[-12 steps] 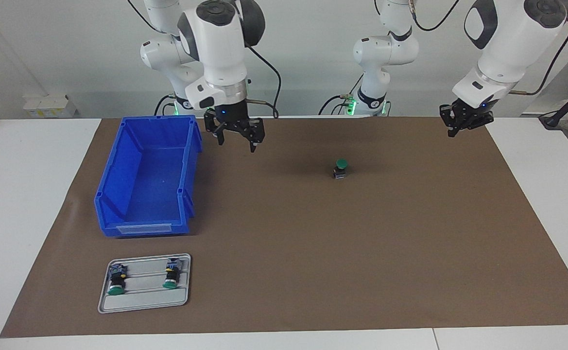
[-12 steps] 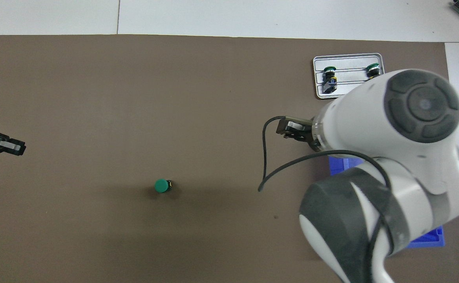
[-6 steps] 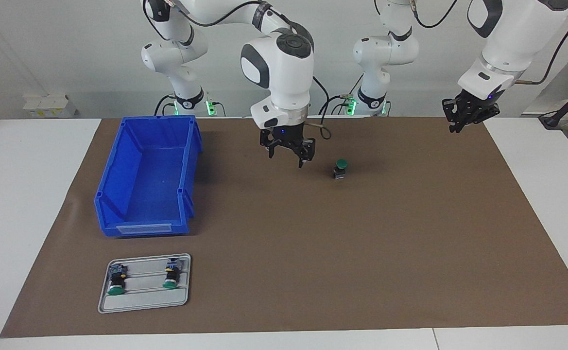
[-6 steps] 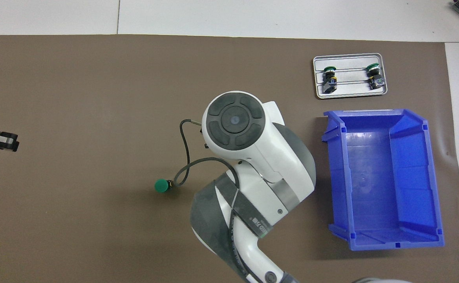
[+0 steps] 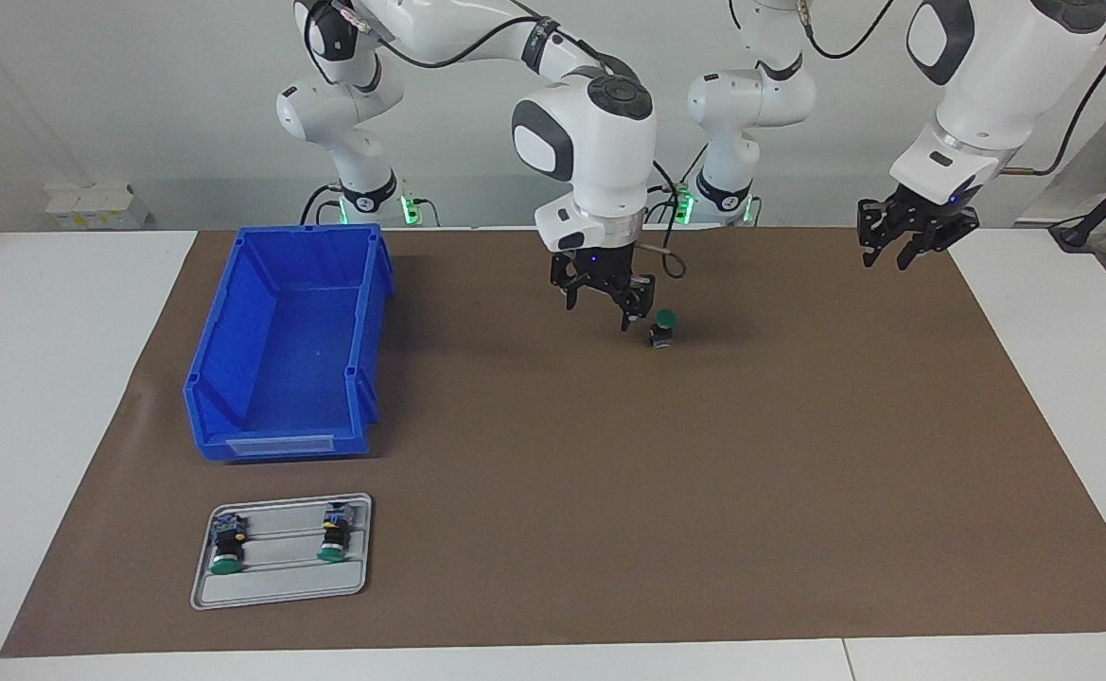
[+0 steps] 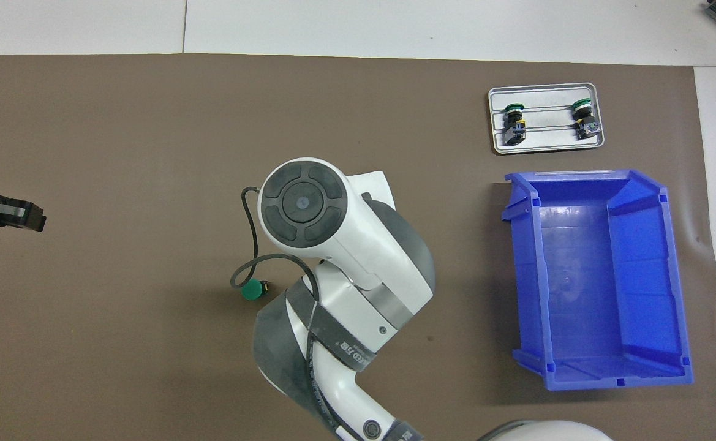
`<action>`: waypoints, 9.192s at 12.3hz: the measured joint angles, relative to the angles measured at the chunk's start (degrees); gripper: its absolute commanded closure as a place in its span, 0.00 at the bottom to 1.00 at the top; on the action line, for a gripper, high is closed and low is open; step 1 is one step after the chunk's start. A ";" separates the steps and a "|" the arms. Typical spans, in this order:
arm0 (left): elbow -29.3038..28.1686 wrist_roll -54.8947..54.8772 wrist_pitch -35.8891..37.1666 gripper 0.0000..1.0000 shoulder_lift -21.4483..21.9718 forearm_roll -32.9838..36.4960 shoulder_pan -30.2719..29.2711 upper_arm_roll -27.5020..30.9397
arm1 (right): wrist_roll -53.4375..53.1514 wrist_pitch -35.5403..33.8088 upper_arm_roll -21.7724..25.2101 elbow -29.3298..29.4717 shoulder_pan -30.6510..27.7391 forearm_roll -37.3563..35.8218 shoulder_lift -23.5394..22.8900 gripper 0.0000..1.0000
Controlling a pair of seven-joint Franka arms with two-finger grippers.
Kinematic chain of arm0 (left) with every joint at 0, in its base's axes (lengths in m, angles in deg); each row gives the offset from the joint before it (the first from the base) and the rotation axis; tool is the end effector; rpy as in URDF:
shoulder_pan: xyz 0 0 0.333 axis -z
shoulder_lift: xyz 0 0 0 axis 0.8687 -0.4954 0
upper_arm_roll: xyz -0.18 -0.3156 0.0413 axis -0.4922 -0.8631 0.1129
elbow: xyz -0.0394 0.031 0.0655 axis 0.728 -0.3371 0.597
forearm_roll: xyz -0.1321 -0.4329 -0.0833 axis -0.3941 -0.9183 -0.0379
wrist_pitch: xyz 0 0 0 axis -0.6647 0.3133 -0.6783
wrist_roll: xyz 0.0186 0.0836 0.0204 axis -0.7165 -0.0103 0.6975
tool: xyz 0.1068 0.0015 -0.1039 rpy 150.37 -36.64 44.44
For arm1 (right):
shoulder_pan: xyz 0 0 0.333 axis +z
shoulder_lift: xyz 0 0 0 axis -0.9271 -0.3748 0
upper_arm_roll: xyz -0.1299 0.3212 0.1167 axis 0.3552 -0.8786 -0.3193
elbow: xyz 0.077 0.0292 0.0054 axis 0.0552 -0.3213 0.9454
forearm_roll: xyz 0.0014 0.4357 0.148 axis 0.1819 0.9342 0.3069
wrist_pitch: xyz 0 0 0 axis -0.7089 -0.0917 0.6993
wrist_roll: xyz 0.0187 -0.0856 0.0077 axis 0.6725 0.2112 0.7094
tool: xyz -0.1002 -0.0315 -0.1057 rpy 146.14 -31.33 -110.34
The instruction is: Place and press button with both arms
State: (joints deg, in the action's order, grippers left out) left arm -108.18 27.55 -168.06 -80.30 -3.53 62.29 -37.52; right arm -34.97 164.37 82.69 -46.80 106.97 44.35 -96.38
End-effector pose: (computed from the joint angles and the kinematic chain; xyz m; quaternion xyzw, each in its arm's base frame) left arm 0.6053 -0.0211 0.6023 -0.9935 0.1110 0.0077 0.0219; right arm 0.5933 0.5163 0.4646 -0.9601 0.2760 -0.0427 0.0127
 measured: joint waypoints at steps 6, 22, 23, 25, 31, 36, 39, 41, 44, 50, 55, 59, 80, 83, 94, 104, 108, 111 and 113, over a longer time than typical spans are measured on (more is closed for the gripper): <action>-4.86 1.71 -4.86 0.33 1.47 -2.57 -0.03 0.18 | -11.86 1.73 0.10 6.95 5.21 -3.98 -9.32 0.07; -8.78 1.85 -6.12 0.00 3.73 -2.61 -0.09 0.59 | 1.07 8.29 -3.00 6.77 9.44 -7.22 -15.32 0.08; -8.78 1.89 -6.12 0.00 3.73 -2.61 -0.09 0.60 | 2.72 8.59 -3.04 5.72 9.45 -7.18 -15.18 0.08; -8.78 2.41 -6.12 0.00 3.73 -2.61 -0.09 0.69 | 4.60 8.80 -3.12 4.59 9.45 -6.98 -14.78 0.08; -8.78 7.11 -6.12 0.00 3.73 -2.61 -0.03 0.57 | 6.98 9.64 -4.12 2.91 9.46 -6.55 -13.79 0.19; -9.42 6.52 -5.90 0.01 3.81 -2.61 0.00 0.38 | 6.98 10.45 -4.28 2.19 9.54 -6.51 -13.63 1.00; -11.34 6.50 -5.89 0.00 4.69 -2.61 0.01 0.36 | 6.98 10.55 -4.27 2.19 9.34 -6.51 -13.35 1.00; -11.84 6.47 -5.89 0.00 5.27 -2.61 0.00 0.35 | 6.98 10.58 -4.21 2.19 8.99 -6.51 -12.75 1.00; -11.84 6.47 -5.90 0.00 5.58 -2.61 -0.10 0.73 | 6.98 10.41 -4.08 1.01 5.56 -6.52 -8.75 1.00; -11.84 6.47 -5.90 0.00 5.61 -2.61 -0.12 0.89 | 6.37 9.93 -4.00 -13.77 -6.64 -6.44 8.81 1.00; -11.84 6.47 -5.90 0.00 5.61 -2.61 -0.12 0.89 | 6.11 8.98 -3.84 -21.61 -17.54 -6.42 19.87 1.00; -11.84 6.47 -5.90 0.00 5.61 -2.61 -0.12 0.89 | 18.85 6.75 -3.81 -23.16 -26.57 -6.22 23.01 1.00; -11.84 6.47 -5.90 0.00 5.61 -2.61 -0.12 0.89 | 57.91 21.40 -3.68 -35.40 -48.43 0.47 12.82 1.00; -11.84 6.47 -5.90 0.00 5.62 -2.61 -0.12 0.89 | 58.29 23.23 -3.80 -36.16 -48.62 0.47 11.86 0.60; -11.84 6.47 -5.90 0.00 5.62 -2.61 -0.12 0.89 | 63.24 17.66 -4.53 -34.04 -48.12 0.47 17.92 0.01; -11.84 6.47 -5.90 0.00 5.62 -2.61 -0.12 0.89 | 65.98 -8.66 -6.26 -12.89 -39.86 0.61 23.02 0.01; -11.84 6.47 -5.90 0.00 5.62 -2.61 -0.12 0.89 | 65.83 -13.83 -6.28 -9.76 -39.31 0.69 23.00 0.01; -11.84 6.47 -5.90 0.00 5.62 -2.61 -0.12 0.89 | 65.63 -15.94 -6.24 -9.65 -39.98 0.84 23.04 0.01; -11.84 6.47 -5.90 0.00 5.62 -2.61 -0.12 0.89 | 65.63 -16.01 -6.08 -9.64 -40.16 0.95 23.04 0.00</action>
State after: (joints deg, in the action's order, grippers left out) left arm -120.03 34.02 -173.96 -74.68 -6.14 62.18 -36.63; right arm 30.65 148.37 76.62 -56.45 66.81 45.30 -73.35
